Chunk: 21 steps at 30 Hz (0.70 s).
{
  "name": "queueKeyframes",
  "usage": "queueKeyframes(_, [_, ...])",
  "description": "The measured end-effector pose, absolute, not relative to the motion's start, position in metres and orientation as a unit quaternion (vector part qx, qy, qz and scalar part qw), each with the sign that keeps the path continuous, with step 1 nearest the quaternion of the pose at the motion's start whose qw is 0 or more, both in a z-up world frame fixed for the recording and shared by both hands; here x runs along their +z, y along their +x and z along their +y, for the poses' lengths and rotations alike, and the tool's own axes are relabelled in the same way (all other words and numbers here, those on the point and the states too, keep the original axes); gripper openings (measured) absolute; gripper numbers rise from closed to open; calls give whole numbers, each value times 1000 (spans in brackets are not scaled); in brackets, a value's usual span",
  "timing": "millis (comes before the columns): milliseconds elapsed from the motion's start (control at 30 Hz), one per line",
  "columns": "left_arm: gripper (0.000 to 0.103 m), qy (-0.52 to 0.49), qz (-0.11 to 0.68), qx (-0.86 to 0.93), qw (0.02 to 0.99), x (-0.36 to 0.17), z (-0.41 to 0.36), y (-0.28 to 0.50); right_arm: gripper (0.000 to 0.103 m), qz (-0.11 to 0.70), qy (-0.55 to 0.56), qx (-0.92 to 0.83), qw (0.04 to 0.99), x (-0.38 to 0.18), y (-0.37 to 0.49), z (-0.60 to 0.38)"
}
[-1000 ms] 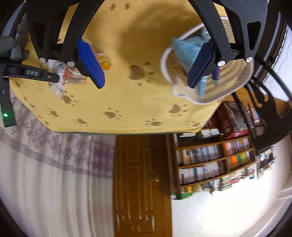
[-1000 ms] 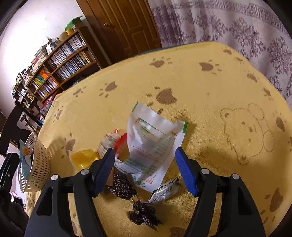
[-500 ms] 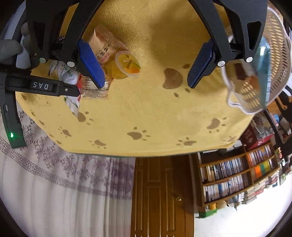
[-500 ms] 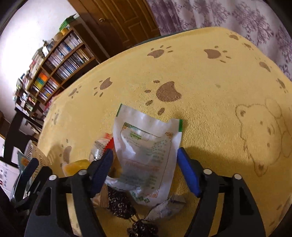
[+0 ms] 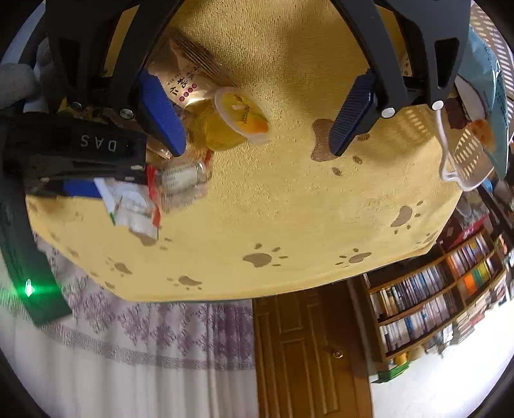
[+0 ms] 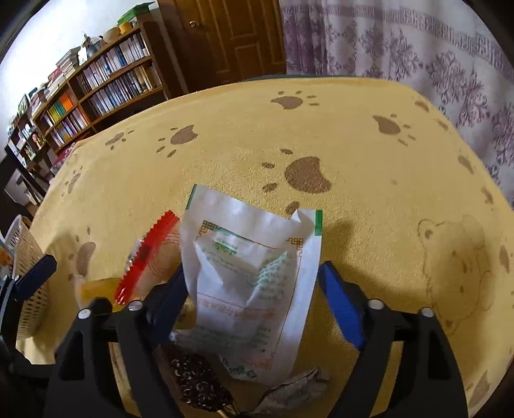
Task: Organize snacks
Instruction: 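Move both tools back toward the remaining snacks on the table, then grasp the white-green bag with the right tool while the left tool grasps the yellow jelly cup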
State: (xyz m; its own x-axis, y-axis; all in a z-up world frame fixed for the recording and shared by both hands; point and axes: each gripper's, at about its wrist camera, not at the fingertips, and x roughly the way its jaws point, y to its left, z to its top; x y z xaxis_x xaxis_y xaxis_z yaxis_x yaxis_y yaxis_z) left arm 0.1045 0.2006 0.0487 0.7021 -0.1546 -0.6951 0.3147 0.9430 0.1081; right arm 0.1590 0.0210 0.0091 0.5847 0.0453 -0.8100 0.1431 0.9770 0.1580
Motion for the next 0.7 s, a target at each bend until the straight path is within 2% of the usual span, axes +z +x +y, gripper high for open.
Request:
queueKeyframes(67, [81, 109, 373, -130, 912, 45, 201, 107, 57, 448, 112, -33, 886, 11, 156, 14])
queueKeyframes(167, [72, 95, 393, -131, 905, 37, 204, 114, 43, 441, 145, -22, 885, 13, 154, 0])
queueKeyframes(367, [60, 74, 413, -151, 895, 28, 204, 119, 36, 431, 154, -17, 889, 16, 152, -3])
queueKeyframes(400, [51, 71, 416, -153, 893, 26, 204, 120, 36, 431, 152, -15, 889, 16, 152, -2])
queueKeyframes(433, [48, 69, 421, -155, 891, 24, 203, 122, 36, 430, 151, -16, 890, 16, 152, -2])
queueKeyframes(633, [46, 50, 403, -152, 901, 36, 207, 111, 29, 415, 173, 1, 893, 22, 148, -9])
queueKeyframes(667, [43, 45, 398, -153, 903, 40, 209, 110, 28, 409, 176, 3, 895, 26, 146, -10])
queueKeyframes(700, [31, 41, 391, -156, 906, 46, 210, 106, 28, 404, 179, 5, 897, 28, 145, -11])
